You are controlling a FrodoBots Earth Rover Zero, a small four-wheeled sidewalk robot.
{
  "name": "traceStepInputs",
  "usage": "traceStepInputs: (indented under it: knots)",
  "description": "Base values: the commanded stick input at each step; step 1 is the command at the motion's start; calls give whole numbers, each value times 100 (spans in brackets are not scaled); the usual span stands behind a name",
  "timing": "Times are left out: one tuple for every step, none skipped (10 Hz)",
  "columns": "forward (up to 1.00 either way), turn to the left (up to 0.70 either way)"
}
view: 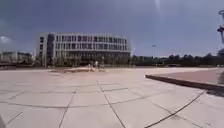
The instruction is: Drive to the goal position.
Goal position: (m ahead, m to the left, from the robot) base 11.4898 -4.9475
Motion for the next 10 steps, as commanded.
traceStepInputs:
  knots:
    - [85, -5]
    - [85, -23]
    - [85, -34]
    - [85, -5]
    - [85, -2]
    - [85, -1]
    - [85, 0]
    - [85, 0]
    - [85, 0]
    - [85, 0]
